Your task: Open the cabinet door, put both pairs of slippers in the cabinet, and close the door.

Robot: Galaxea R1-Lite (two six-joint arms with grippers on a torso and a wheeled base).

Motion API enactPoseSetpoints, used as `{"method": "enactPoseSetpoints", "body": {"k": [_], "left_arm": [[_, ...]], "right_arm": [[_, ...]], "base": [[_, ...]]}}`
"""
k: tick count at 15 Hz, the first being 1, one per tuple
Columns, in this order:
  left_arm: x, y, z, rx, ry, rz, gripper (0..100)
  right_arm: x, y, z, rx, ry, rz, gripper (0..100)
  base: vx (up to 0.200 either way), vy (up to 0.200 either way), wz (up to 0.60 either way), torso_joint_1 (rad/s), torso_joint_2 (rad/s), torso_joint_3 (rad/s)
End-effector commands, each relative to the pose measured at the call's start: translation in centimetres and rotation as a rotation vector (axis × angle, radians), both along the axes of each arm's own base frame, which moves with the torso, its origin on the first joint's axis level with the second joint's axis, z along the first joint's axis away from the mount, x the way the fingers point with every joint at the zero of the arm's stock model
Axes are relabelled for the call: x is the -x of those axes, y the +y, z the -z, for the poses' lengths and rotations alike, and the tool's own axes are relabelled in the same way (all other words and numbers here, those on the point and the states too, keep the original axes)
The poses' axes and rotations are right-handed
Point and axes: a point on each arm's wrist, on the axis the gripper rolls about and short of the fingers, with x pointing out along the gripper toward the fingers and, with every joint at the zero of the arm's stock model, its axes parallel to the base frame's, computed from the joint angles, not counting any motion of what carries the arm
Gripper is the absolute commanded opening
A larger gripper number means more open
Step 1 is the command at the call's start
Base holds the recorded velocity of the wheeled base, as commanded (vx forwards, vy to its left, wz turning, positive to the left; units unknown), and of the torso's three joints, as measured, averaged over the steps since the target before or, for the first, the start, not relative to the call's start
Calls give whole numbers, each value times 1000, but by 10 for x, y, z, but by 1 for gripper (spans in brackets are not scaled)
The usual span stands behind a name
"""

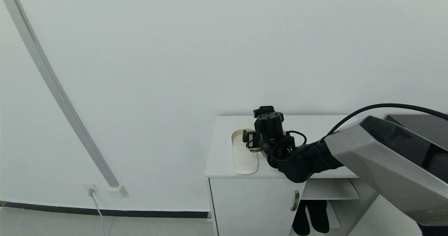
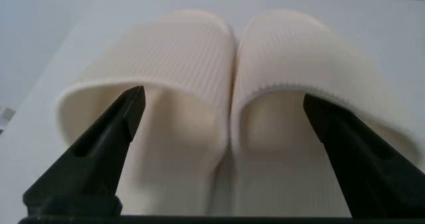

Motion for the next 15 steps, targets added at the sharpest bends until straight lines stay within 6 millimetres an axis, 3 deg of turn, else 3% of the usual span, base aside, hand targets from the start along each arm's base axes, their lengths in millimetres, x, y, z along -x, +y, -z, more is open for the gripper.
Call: {"method": "enactPoseSetpoints", "body": {"k": [1, 7, 8, 15], "left_arm": [[0, 0, 0, 1, 0, 0, 0], [0, 0, 0, 2, 0, 0, 0], [0, 0, 0, 2, 0, 0, 0], [0, 0, 0, 2, 1, 0, 0]], "right_arm": [[-11, 0, 7, 8, -5, 10, 100], [-19, 2, 14, 20, -11, 13, 100], [-19, 2, 15, 18, -8, 2, 0], [-14, 1, 6, 9, -14, -9, 0]], "base": [[0, 0, 0, 0, 0, 0], [0, 0, 0, 0, 0, 0], [0, 0, 0, 0, 0, 0], [0, 0, 0, 0, 0, 0]]}}
